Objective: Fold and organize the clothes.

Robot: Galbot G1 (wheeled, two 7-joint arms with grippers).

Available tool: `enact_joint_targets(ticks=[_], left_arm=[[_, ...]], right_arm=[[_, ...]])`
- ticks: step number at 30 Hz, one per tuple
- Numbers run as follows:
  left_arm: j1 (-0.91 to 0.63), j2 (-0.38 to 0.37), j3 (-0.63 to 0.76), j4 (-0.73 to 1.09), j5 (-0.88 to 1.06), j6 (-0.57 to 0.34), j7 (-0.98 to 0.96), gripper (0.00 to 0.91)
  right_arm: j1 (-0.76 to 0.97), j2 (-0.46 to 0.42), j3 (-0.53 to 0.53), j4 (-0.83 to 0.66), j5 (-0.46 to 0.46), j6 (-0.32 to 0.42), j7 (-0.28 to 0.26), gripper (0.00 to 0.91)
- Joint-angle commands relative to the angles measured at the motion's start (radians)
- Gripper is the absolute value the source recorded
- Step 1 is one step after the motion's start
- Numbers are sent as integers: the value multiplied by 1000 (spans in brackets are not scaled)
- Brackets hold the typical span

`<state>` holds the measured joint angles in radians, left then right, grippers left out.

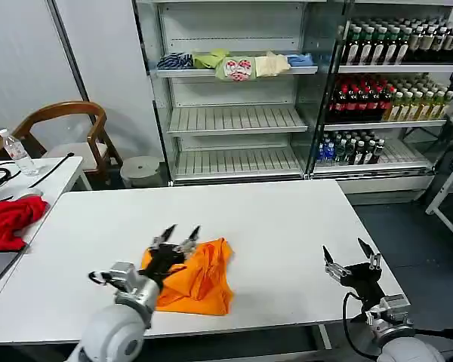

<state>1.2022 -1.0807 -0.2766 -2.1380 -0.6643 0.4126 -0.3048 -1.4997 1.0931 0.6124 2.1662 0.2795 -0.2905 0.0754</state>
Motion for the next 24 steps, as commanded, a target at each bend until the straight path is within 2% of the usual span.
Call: enact_joint_targets(ticks=[1, 6, 11, 15, 22, 24], left_arm=[[153, 128, -189, 124, 59, 108, -85, 907], [160, 82, -135, 203, 102, 113, -75, 907], [117, 41, -111, 260, 20, 17, -62, 907], [109, 34, -103, 270, 16, -3, -60, 907], [128, 44, -95, 237, 1, 20, -70, 907], [130, 43, -86, 239, 2, 17, -69, 675]], right_arm=[[28, 3, -22, -2, -4, 2, 1, 907], [23, -1, -21, -1, -6, 2, 1, 907], [0, -3, -6, 1, -7, 5, 1, 907], [-4, -6, -2, 3, -6, 5, 2, 907], [1, -4, -9, -2, -8, 4, 2, 907], [3, 0, -13, -5, -9, 3, 2, 907]])
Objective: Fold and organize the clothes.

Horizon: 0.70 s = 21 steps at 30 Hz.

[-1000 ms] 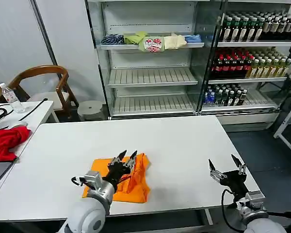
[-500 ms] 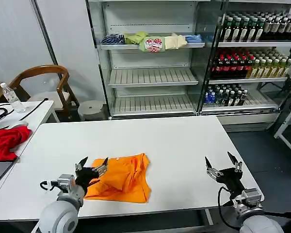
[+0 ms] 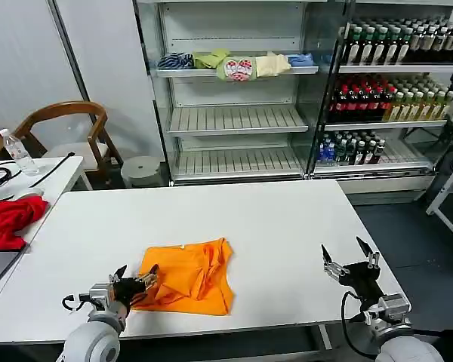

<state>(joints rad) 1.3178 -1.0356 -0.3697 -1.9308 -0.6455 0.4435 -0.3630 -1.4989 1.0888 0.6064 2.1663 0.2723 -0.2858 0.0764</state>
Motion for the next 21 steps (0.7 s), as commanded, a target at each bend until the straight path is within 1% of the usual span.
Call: enact_joint_targets(ticks=[1, 2, 3, 4, 5, 8, 13, 21], left_arm=[[17, -7, 14, 37, -16, -25, -13, 423], [17, -9, 18, 42, -16, -32, -11, 191], [15, -11, 19, 50, -17, -49, -7, 81], [10, -15, 21, 66, -22, -77, -1, 10], [4, -18, 21, 81, -35, -98, 7, 10], [-10, -20, 21, 99, -63, -110, 15, 10], [-6, -20, 37, 115, -72, -164, 33, 10], [7, -44, 68, 100, -64, -183, 37, 10]], right_arm=[[2, 6, -8, -6, -3, -2, 1, 907], [1, 7, -9, -6, -4, -2, 1, 907], [1, 7, -9, -6, -4, -2, 1, 907], [-1, 7, -8, -5, -4, -2, 1, 907], [-2, 7, -7, -4, -4, -2, 1, 907], [-4, 6, -4, 0, -4, -3, 1, 907], [-12, 11, -5, -1, -7, -2, 2, 907], [-17, 9, 0, 2, -9, -1, 2, 907]])
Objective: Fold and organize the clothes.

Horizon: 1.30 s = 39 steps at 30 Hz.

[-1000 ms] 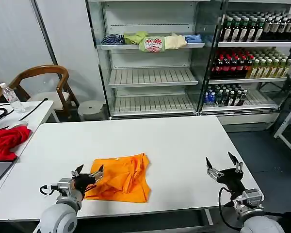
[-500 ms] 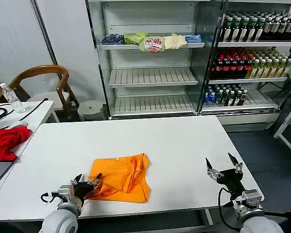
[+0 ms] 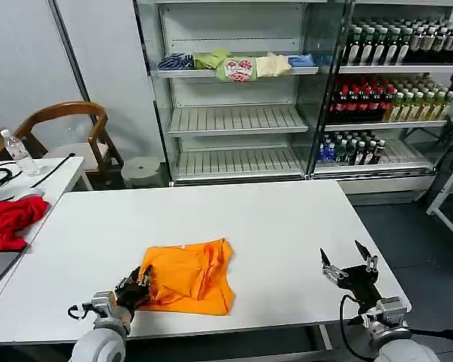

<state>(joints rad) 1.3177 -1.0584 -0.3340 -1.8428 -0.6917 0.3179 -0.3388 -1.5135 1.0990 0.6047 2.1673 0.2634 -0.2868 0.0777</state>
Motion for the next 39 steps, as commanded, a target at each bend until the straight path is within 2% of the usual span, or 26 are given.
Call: enact_joint_targets(ticks=[1, 6, 8, 10, 15, 16, 19, 24, 30, 33, 36, 39], left_arm=[[10, -26, 39, 1, -12, -66, 17, 10], [8, -45, 51, -8, 6, -94, 26, 10], [-9, -36, 30, -16, 1, -69, 20, 10], [-24, -12, -24, -62, -44, -7, 16, 10], [-41, 118, -206, -215, -212, 176, -16, 0], [-40, 142, -284, -237, -261, 224, -18, 0], [-10, 225, -416, -226, -348, 259, -20, 0], [86, 313, -592, -172, -426, 261, -22, 0], [234, 488, -784, -108, -490, 263, -20, 0], [281, 546, -835, -117, -508, 263, -30, 0], [267, 532, -749, -223, -513, 263, -49, 0], [182, 396, -559, -353, -427, 261, -84, 0]], right_arm=[[-3, -2, 1, 2, 0, -1, 0, 907], [-7, -2, 0, 2, -1, -1, 1, 907], [-5, -4, 0, 4, -1, -1, 1, 907], [-4, -8, 0, 7, -1, -1, 1, 907], [7, -14, -2, 7, 0, -2, 2, 907], [14, -12, -5, 4, 0, -1, 2, 907], [27, -11, -19, -2, 0, 0, 2, 907], [59, -10, -50, -8, -1, 1, 3, 907], [100, -10, -76, -6, -1, 5, 3, 907], [114, -7, -85, -3, -1, 8, 4, 907], [121, -1, -90, 0, -3, 10, 4, 907], [102, 7, -75, 8, -11, 9, 3, 907]])
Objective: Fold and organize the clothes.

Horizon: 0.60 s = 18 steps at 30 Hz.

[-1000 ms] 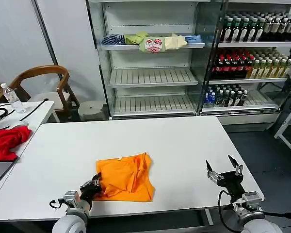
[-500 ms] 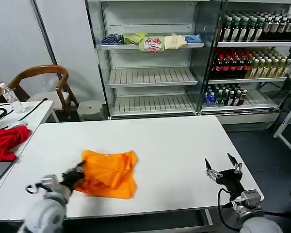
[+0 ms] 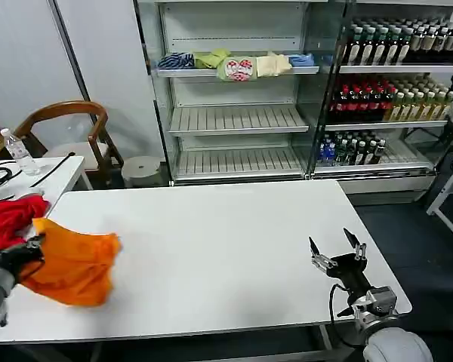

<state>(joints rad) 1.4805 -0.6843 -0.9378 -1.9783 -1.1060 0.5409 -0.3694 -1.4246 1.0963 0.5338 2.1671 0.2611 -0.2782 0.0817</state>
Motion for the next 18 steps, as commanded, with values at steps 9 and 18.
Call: enact_joint_targets(ticks=[9, 18], left_arm=[[-203, -441, 980, -270, 686, 28, 94, 0], [-363, -613, 993, -115, 644, 33, -5, 10]], right_arm=[[-102, 19, 111, 35, -19, -1, -3, 907], [-122, 43, 149, 55, -31, -8, -11, 907]])
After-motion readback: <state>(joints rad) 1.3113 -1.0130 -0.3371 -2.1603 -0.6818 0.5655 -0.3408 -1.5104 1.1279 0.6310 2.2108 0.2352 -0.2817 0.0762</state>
